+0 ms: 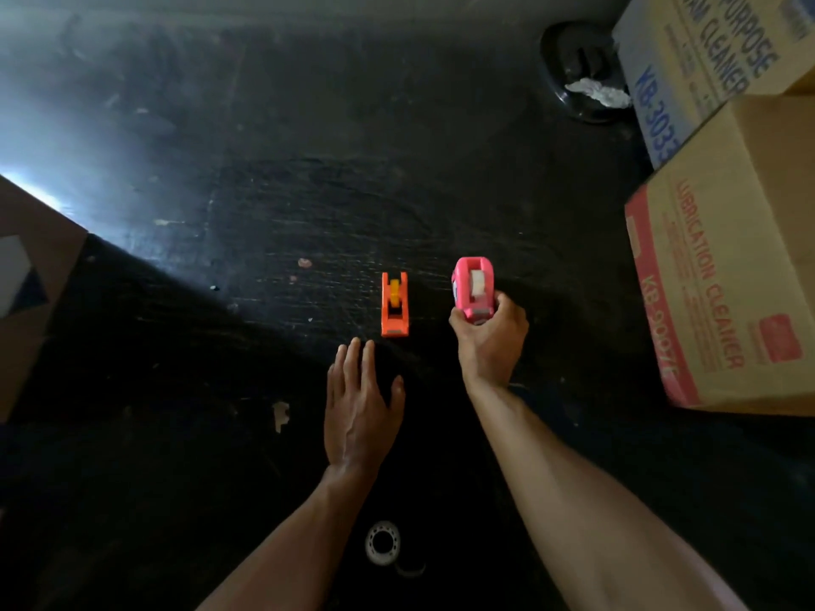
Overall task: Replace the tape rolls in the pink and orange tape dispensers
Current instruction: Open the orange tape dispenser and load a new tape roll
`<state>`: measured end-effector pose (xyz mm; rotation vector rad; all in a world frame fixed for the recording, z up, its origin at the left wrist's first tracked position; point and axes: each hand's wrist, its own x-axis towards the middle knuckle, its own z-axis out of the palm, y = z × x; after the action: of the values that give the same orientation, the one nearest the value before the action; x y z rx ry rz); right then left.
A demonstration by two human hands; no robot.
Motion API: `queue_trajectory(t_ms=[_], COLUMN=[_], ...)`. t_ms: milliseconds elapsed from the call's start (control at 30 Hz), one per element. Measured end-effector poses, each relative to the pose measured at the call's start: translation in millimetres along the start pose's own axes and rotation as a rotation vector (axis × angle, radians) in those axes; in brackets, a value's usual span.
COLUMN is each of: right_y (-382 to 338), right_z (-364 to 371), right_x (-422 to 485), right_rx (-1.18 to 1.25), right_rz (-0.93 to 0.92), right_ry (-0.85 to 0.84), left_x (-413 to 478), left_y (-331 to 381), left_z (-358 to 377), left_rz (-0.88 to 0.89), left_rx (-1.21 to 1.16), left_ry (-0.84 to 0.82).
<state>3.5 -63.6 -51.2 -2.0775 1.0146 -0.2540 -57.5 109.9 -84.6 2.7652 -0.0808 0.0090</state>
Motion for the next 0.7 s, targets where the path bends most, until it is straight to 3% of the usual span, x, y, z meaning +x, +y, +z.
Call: queue_trajectory(t_ms=[233, 400, 533, 700], right_y=[-3.2, -3.1, 14.7, 20.7], right_z=[4.1, -26.3, -48.2, -50.5], right_x=[2.6, -25.5, -64.7, -92.7], right_rx=[-0.082, -0.027, 0.074, 0.093], right_rz=[-0.04, 0.091, 0.155, 0.064], right_ry=[-0.041, -0.162, -0.211, -0.245], left_x=[0.1, 0.1, 6.5, 27.0], left_y=[1.3, 5.5, 16.2, 23.2], left_z=[-1.4, -13.2, -35.2, -55.9], left_rz=[-0.022, -0.066, -0.196, -0.371], left_rx=[-0.013, -0.096, -0.282, -0.571], left_ry=[-0.029, -0.094, -0.129, -0.091])
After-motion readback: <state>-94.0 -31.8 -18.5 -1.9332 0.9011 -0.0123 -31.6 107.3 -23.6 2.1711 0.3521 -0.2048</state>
